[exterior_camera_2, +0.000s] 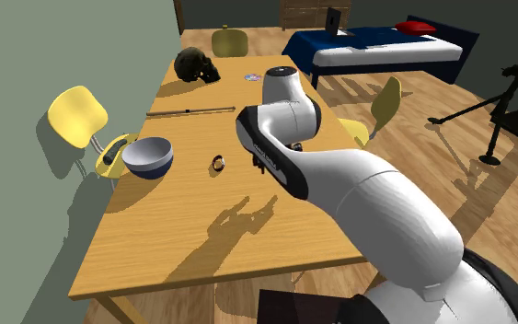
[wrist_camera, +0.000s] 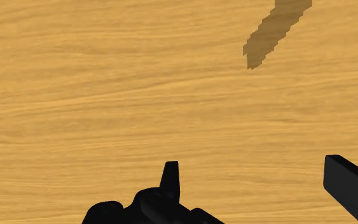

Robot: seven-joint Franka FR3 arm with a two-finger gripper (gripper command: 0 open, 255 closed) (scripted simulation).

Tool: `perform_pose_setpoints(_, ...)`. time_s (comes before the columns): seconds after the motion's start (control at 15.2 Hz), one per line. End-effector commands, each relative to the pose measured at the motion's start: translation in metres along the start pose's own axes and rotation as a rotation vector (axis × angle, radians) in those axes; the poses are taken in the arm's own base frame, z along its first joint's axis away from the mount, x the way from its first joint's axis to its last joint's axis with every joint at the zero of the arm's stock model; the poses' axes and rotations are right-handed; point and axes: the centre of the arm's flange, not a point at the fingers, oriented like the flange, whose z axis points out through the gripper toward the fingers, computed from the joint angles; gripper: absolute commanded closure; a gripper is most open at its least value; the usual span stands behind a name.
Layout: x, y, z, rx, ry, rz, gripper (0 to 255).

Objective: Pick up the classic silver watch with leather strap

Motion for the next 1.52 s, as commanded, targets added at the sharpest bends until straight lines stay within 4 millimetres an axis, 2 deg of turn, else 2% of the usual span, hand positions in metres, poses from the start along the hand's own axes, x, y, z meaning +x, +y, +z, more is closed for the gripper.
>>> perform_pose_setpoints(0.0, 0.015, -0.019, -0.001, 0.002, 0.003, -0.009, 0)
perform_pose_setpoints(0.92, 0.102, -0.178, -0.019, 0.010, 0.022, -0.078, 0)
perform_pose_setpoints(0.99, 0.104, -0.182, -0.019, 0.011, 0.022, -0.079, 0)
perform_pose_setpoints(1.45, 0.099, -0.184, 0.020, 0.011, 0.022, -0.079, 0)
